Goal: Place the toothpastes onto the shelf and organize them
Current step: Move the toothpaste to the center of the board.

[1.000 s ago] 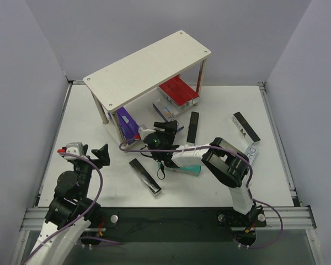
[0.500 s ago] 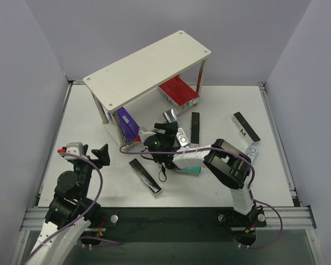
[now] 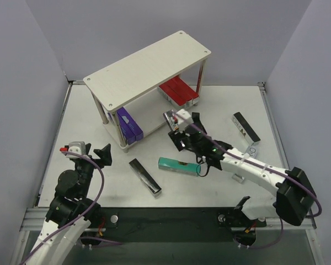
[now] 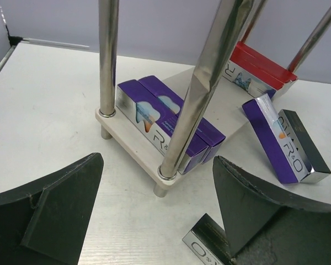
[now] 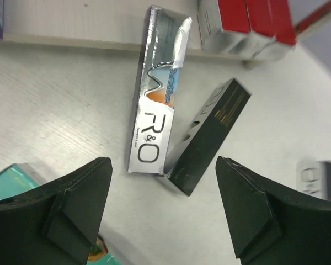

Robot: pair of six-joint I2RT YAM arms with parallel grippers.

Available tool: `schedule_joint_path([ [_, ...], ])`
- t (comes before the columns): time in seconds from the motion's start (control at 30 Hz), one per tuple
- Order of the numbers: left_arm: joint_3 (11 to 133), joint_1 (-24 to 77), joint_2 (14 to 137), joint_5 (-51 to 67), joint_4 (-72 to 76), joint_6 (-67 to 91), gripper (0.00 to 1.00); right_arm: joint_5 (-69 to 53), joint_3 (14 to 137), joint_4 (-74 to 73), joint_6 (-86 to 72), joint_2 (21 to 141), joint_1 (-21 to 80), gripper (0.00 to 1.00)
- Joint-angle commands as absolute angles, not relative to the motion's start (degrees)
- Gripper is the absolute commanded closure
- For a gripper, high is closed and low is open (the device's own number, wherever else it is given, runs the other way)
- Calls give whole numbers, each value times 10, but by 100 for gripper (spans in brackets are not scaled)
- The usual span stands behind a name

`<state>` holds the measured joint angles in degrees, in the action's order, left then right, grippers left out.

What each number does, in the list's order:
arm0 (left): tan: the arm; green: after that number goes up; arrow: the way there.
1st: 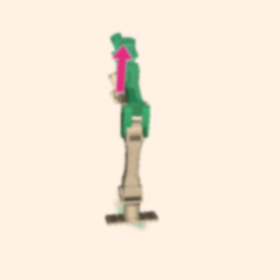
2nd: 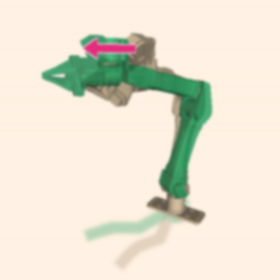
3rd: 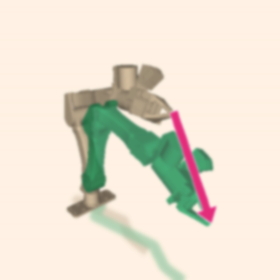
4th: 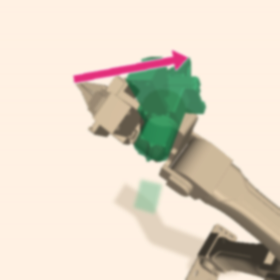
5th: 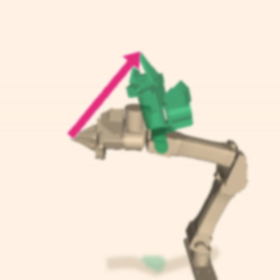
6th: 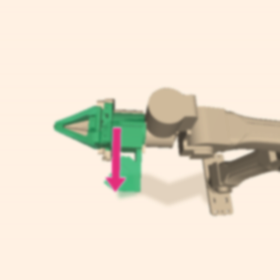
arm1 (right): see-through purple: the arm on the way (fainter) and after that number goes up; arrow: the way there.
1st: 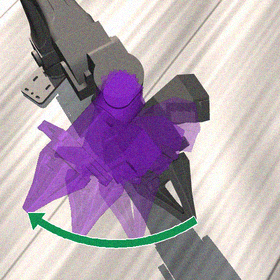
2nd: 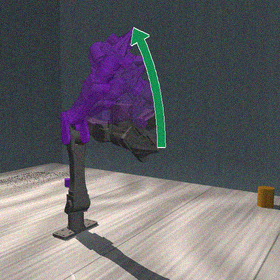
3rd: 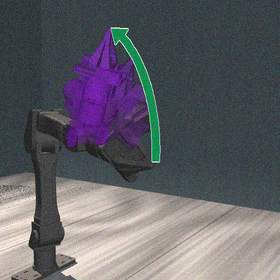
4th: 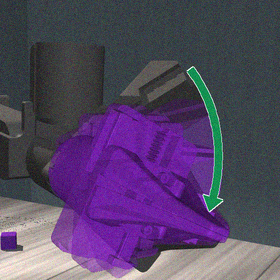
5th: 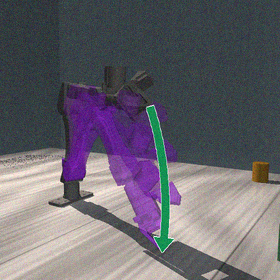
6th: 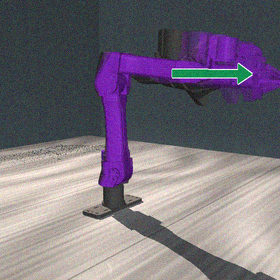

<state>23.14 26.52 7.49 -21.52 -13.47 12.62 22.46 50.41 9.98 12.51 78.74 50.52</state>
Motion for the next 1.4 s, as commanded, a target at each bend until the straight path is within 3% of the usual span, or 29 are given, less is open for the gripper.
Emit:
schedule_joint_path([
  [0.0, 229, 262, 96, -164, -97, 112, 8, -99, 428, 89, -104, 719, 382, 23],
  [0.23, 232, 262, 134, -115, -83, 103, 8, -299, 376, 272, -237, 743, 265, 23],
  [0.47, 233, 262, 146, -92, -80, 98, 8, -338, 400, 359, -270, 839, 231, 23],
  [1.37, 232, 263, 163, -68, -72, 95, 8, -203, 465, 100, -171, 867, 188, 19],
])
